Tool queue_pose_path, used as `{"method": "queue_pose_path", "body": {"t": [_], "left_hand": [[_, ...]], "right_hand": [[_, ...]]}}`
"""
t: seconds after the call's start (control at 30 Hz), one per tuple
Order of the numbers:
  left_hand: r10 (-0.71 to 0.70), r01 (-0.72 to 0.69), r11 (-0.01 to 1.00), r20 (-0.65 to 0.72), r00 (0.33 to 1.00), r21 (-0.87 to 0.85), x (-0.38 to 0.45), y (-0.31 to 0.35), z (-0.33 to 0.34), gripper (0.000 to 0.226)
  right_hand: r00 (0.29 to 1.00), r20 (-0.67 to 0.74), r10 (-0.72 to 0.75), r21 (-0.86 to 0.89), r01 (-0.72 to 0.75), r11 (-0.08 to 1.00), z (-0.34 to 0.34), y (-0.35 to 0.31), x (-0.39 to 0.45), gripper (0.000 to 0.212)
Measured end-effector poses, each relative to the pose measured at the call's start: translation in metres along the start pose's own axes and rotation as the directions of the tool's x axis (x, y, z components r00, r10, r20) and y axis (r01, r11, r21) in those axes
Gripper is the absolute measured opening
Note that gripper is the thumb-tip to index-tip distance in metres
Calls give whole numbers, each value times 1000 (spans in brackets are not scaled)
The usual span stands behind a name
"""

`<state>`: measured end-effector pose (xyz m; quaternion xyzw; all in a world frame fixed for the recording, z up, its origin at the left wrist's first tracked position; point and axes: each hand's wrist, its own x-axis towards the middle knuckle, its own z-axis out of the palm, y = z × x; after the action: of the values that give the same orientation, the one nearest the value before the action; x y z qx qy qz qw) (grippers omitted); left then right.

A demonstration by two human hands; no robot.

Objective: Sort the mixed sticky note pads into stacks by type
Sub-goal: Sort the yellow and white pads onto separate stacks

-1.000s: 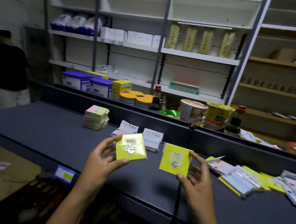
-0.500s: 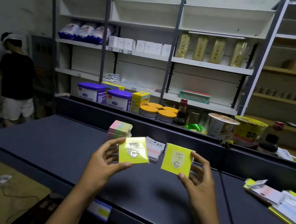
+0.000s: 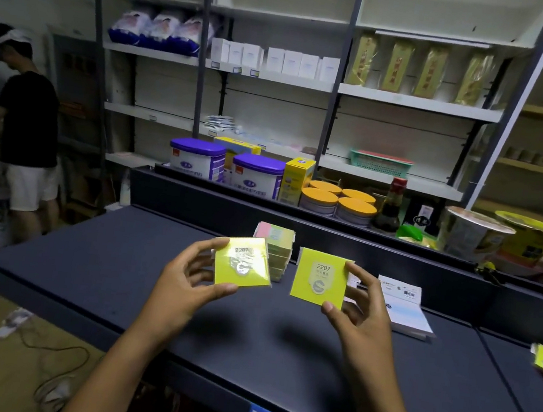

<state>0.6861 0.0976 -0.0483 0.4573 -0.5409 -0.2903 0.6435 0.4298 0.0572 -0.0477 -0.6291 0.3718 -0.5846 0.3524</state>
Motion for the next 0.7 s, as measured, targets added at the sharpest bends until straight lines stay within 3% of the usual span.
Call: {"method": "queue_pose_path", "body": {"t": [0.4,0.7], "left_hand": [[16,-7,990,-63,998,138,5,19,-42,61],[-22,15,987,41,999,159,63,4,-77,64]], "right_hand": [[994,104,-39,25,36,999,49,-11,13,63],[996,46,-70,-16,70,997,89,-15,39,61]]}}
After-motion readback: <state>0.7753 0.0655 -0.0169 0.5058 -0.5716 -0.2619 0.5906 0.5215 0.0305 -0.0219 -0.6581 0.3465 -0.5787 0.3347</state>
